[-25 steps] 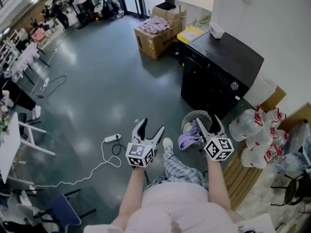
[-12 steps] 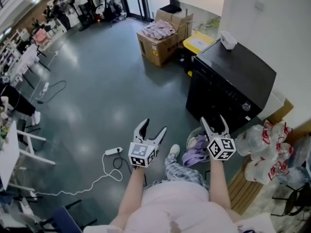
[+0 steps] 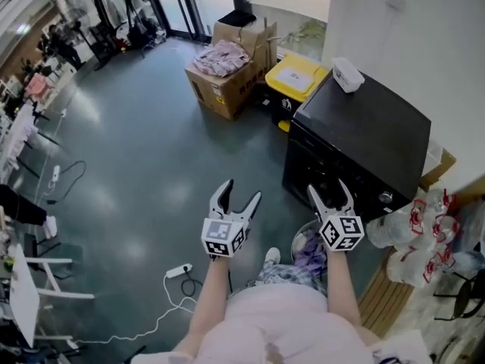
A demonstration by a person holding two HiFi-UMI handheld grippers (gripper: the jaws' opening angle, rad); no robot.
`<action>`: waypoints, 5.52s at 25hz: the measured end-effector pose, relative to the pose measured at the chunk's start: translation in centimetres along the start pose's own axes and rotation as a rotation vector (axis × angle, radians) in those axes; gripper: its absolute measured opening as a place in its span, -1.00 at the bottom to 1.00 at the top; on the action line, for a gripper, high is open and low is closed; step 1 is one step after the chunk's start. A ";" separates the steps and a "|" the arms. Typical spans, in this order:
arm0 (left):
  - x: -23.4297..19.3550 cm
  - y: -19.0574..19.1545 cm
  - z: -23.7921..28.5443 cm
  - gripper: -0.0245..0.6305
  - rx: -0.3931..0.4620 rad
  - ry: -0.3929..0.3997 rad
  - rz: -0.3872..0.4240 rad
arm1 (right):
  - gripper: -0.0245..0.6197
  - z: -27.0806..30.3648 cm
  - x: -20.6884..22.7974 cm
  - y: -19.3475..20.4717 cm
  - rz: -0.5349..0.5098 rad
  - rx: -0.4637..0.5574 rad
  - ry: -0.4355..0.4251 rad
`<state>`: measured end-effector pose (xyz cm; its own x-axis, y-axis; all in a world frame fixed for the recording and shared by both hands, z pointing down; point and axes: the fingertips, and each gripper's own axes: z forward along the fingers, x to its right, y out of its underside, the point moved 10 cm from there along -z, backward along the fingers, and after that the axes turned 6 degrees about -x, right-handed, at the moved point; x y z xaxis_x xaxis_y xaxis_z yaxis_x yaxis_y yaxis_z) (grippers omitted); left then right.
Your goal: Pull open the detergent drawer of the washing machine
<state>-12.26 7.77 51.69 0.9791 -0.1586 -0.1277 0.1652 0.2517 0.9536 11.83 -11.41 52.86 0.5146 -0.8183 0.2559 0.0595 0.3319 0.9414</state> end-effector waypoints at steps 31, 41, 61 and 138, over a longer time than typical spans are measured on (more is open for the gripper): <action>-6.9 -7.1 26.5 0.11 -0.174 0.492 0.175 | 0.27 11.5 4.0 -3.7 0.103 0.031 0.416; -6.4 -7.1 29.3 0.11 -0.195 0.560 0.191 | 0.27 11.9 4.6 -3.5 0.116 0.025 0.487; -4.3 -7.8 34.4 0.11 -0.398 0.680 0.394 | 0.26 14.5 7.2 -5.5 -0.049 -0.292 0.298; 1.3 -3.3 38.4 -0.69 -0.511 0.684 1.578 | -0.70 23.8 7.0 -2.5 -0.885 -0.999 0.207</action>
<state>-16.06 -29.93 58.80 0.0804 0.8490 0.5222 -0.9926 0.0201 0.1201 -5.07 -29.17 57.53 0.0928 -0.8777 -0.4701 0.9822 0.0033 0.1878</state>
